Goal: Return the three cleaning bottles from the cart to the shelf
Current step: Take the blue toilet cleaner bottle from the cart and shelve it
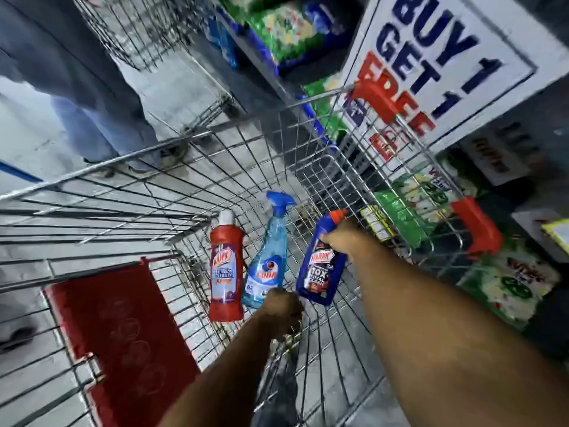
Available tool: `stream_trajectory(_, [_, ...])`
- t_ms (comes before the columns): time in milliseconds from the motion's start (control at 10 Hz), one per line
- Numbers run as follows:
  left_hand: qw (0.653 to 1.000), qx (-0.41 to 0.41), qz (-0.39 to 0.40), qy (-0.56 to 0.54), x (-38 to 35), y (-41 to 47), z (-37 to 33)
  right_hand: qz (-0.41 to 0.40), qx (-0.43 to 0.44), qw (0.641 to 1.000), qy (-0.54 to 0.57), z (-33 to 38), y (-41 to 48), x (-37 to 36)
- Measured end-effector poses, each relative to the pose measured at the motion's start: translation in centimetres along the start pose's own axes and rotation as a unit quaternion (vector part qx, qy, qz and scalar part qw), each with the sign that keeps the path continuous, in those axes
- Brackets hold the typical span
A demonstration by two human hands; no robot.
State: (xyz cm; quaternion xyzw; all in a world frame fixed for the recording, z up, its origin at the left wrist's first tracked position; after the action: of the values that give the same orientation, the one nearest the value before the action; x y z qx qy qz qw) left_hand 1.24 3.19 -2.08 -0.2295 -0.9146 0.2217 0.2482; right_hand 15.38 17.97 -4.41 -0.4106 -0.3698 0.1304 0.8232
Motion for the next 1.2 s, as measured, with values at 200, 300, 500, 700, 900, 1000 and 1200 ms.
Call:
stream_trajectory(200, [0.928, 0.249, -0.005, -0.277, -3.5, 2.5, 1.8, -0.017, -0.031, 0.999, -0.022, -1.6, 1.9, -1.0])
stream_trajectory(300, [0.879, 0.307, -0.035, -0.364, -2.8, 2.0, 1.5, 0.011, -0.01, 1.0, -0.017, -1.0, 1.5, -0.4])
stream_trajectory(500, [0.814, 0.298, -0.095, -0.49, -0.8, -1.0, -1.2, 0.024, 0.071, 0.996, -0.039, 3.6, -3.8, 2.7])
stream_trajectory(700, [0.861, 0.188, -0.079, -0.466, 6.3, -5.6, -8.1, -0.014, 0.194, 0.981, 0.023, 10.2, -15.4, 10.1])
stream_trajectory(900, [0.913, 0.075, -0.077, -0.394, 10.7, -10.0, -17.4, -0.114, 0.296, 0.936, 0.155, 10.2, -25.6, 17.9])
stream_trajectory(1000, [0.944, 0.015, -0.043, -0.326, 9.5, -13.0, -22.7, -0.178, 0.329, 0.914, 0.157, 7.2, -32.6, 21.5])
stream_trajectory(1200, [0.981, -0.104, 0.074, -0.144, -1.0, -15.9, -31.5, -0.294, 0.314, 0.885, 0.177, -6.6, -44.8, 25.6])
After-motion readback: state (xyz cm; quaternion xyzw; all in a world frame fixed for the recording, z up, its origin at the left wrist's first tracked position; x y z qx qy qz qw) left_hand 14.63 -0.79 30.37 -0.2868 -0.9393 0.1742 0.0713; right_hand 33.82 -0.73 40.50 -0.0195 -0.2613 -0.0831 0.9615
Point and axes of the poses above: each hand's wrist, its own y-axis towards the middle knuckle, its own x-axis out of the back of the hand, z = x × y, the point moved 4 cm from there along y, towards the middle knuckle, and after that the axes turned 6 degrees about y, right-handed, at the moved point
